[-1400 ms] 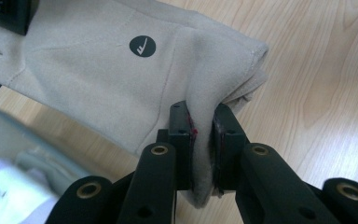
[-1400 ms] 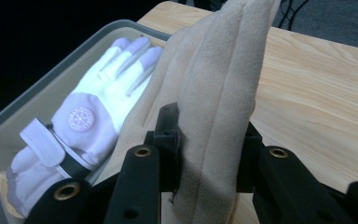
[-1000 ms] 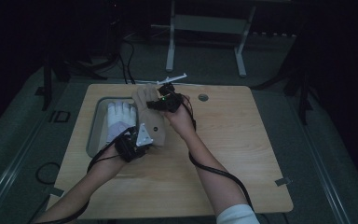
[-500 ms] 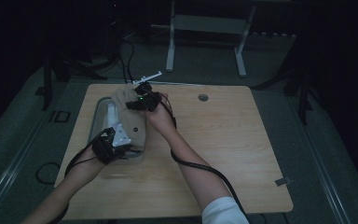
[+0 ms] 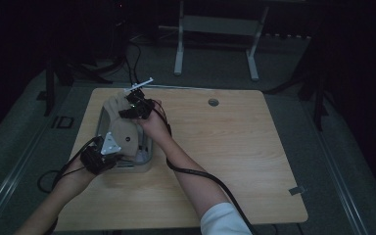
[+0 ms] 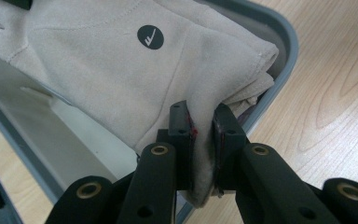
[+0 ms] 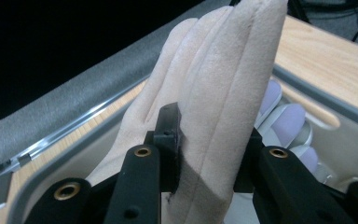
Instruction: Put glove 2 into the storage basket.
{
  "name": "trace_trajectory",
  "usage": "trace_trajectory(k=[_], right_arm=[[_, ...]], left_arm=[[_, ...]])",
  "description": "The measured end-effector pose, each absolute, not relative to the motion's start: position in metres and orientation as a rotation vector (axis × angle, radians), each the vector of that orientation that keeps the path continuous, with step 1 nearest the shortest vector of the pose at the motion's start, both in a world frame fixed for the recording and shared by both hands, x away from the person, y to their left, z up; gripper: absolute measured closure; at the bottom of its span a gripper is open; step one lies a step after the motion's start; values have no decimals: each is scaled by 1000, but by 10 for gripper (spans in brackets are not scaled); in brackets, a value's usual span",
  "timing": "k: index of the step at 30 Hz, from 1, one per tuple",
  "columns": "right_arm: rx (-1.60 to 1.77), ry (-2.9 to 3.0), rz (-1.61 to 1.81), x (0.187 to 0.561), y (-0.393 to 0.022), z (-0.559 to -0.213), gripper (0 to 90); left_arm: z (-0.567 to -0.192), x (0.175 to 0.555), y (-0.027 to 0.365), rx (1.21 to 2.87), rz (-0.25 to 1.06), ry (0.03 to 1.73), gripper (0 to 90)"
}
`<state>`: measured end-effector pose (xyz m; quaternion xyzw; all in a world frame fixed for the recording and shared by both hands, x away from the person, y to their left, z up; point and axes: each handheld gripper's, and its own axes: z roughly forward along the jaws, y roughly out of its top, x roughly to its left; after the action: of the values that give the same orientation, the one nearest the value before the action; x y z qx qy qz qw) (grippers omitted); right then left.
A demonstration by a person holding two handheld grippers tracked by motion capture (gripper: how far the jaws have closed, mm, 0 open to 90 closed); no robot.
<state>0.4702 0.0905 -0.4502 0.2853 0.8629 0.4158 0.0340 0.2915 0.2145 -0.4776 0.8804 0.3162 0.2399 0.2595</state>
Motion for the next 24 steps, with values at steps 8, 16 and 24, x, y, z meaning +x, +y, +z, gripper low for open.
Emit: trace_trajectory(k=[8,16,24], right_arm=[[912,2688,1183,481,92,-480,700],[908,2699,1159,487,91,-493,691],[846,2682,1152,484,85,-482,502]], left_arm=[[-486,299,212,2398,626,867,808],[-497,311,213,2400,562,899,807],[-497,311,212,2400,545,901,791]])
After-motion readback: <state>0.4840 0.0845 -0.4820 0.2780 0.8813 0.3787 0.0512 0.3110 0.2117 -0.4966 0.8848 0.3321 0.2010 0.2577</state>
